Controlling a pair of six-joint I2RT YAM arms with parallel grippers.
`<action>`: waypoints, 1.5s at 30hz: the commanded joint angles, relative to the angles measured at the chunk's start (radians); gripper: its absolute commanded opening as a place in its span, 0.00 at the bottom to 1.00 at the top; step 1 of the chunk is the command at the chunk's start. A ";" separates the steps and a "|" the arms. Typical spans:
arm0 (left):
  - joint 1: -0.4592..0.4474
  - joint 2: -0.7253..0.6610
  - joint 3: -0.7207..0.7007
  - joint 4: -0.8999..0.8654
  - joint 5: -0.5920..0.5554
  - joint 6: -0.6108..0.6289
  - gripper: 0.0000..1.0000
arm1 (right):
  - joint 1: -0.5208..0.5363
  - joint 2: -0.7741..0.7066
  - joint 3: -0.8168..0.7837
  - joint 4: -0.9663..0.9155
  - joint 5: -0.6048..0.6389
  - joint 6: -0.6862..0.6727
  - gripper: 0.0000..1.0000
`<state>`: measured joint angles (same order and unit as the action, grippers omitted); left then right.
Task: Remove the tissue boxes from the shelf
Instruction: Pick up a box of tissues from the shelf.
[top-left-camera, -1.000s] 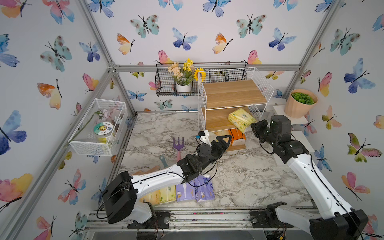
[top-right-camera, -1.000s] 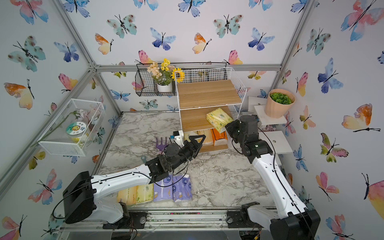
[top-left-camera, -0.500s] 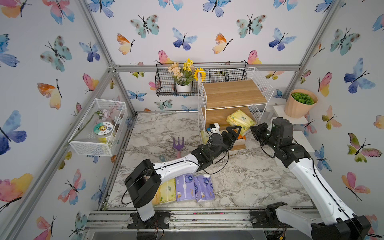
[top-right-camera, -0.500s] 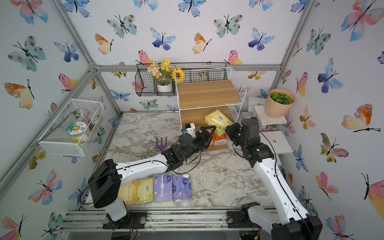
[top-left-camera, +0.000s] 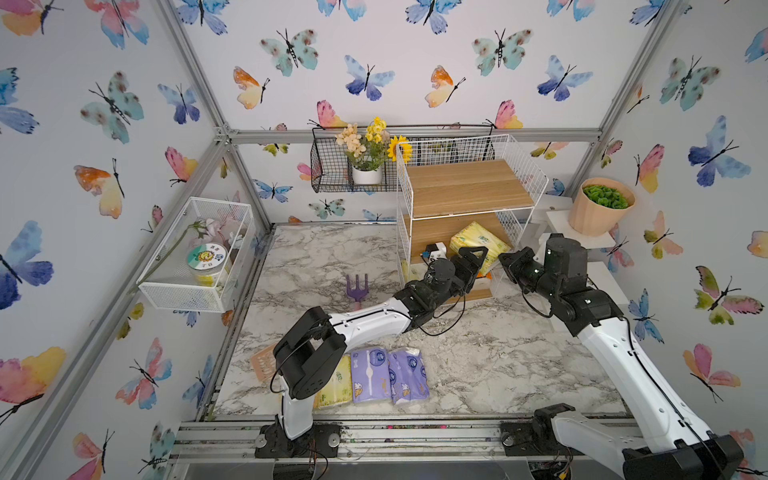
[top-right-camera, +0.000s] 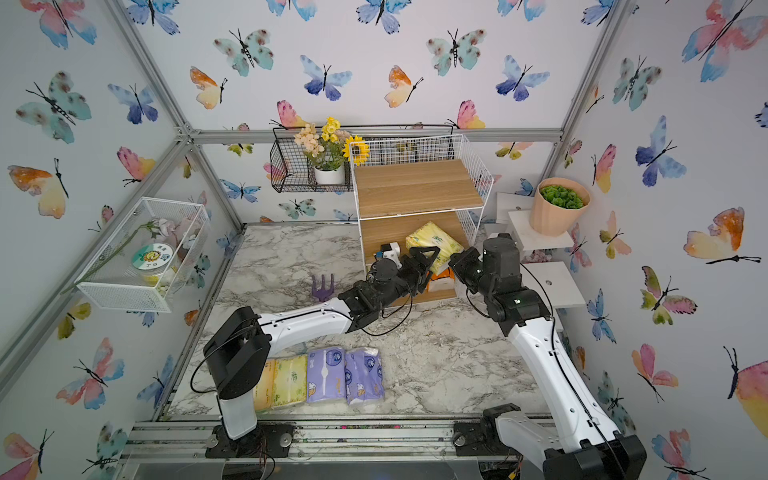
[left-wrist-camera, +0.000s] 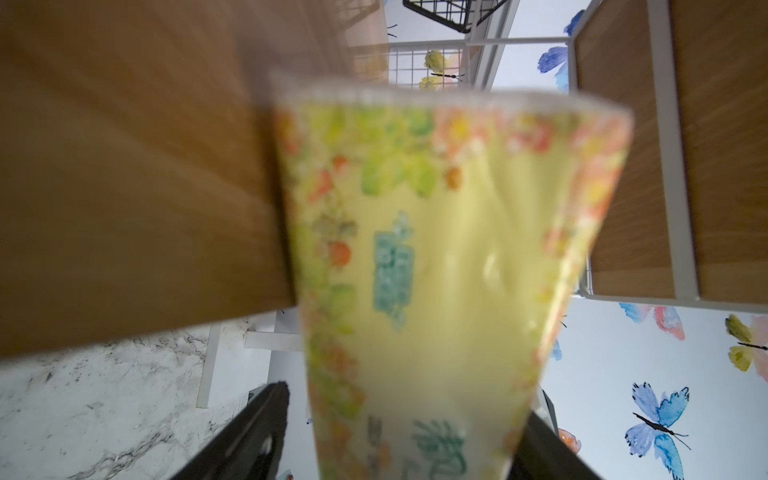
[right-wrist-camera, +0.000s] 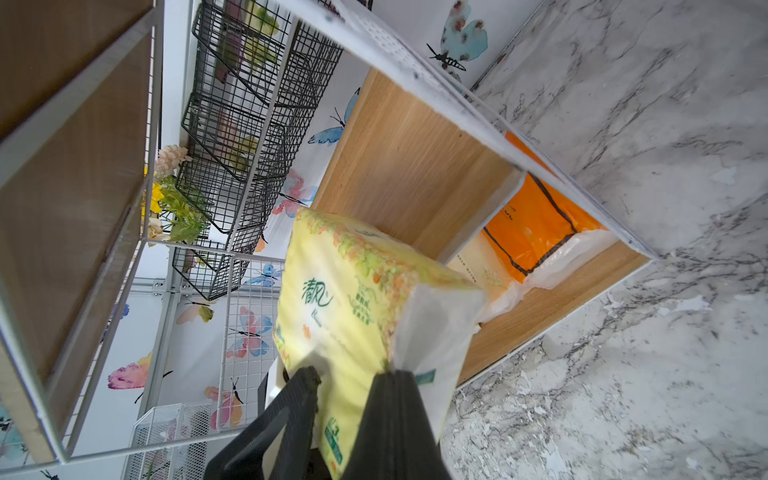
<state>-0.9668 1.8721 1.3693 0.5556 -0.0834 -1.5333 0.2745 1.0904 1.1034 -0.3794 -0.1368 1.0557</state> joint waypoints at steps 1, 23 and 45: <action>0.004 0.018 0.035 0.003 0.035 -0.001 0.73 | -0.002 -0.034 -0.009 -0.026 -0.028 -0.023 0.00; -0.061 -0.074 -0.046 -0.019 0.078 0.117 0.34 | -0.002 -0.184 0.040 -0.143 0.140 -0.347 0.63; -0.159 -0.447 -0.584 0.134 0.332 0.567 0.33 | -0.002 -0.408 -0.247 -0.219 -0.250 -0.490 0.84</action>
<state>-1.1416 1.4757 0.8246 0.5686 0.1280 -1.0401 0.2707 0.6952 0.8993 -0.6121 -0.2226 0.5728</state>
